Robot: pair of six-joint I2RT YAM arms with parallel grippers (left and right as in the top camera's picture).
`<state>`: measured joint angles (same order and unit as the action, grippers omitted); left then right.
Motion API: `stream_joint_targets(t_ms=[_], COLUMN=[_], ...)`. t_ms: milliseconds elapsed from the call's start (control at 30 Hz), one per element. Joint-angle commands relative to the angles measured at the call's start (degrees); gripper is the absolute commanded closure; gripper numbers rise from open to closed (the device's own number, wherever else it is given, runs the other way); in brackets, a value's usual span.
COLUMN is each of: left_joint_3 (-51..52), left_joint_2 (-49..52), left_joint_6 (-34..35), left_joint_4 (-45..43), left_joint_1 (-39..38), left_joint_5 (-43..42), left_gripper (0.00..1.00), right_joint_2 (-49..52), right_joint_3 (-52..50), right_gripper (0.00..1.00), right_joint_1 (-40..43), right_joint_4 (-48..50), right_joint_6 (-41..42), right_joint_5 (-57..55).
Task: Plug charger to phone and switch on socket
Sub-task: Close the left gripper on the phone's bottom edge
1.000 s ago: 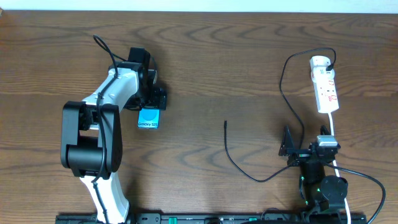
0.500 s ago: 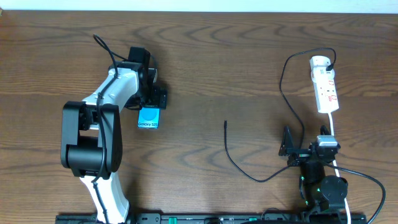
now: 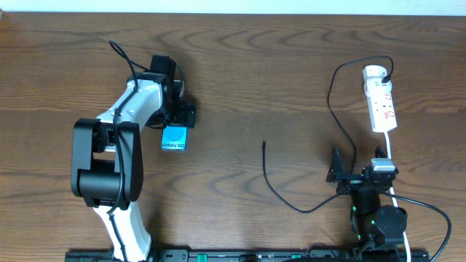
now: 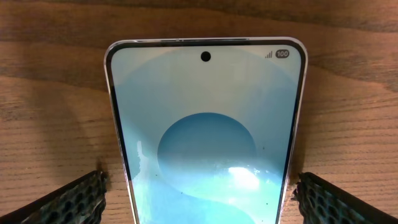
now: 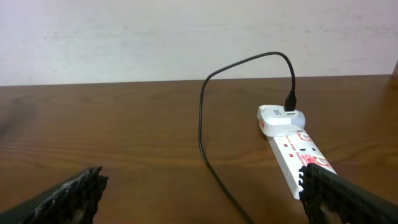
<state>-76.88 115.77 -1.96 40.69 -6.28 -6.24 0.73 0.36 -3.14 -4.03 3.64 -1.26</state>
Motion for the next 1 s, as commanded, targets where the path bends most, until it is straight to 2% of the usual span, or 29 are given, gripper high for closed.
stream_joint_targets(t_ms=[0,967], left_joint_3=[1.4,1.8], left_joint_2=[0.3,0.3], left_joint_6=[-0.8,0.1], left_joint_4=[0.6,0.5], left_joint_1=[-0.1,-0.1], left_joint_5=[-0.6,2.5], left_gripper=[0.02,0.02], right_joint_2=[-0.1,-0.1], right_joint_3=[0.0,0.0], right_gripper=[0.01,0.01], right_joint_1=[0.5,0.5], right_joint_4=[-0.2,-0.2], right_joint_6=[-0.5,-0.5], right_joint_5=[0.1,0.1])
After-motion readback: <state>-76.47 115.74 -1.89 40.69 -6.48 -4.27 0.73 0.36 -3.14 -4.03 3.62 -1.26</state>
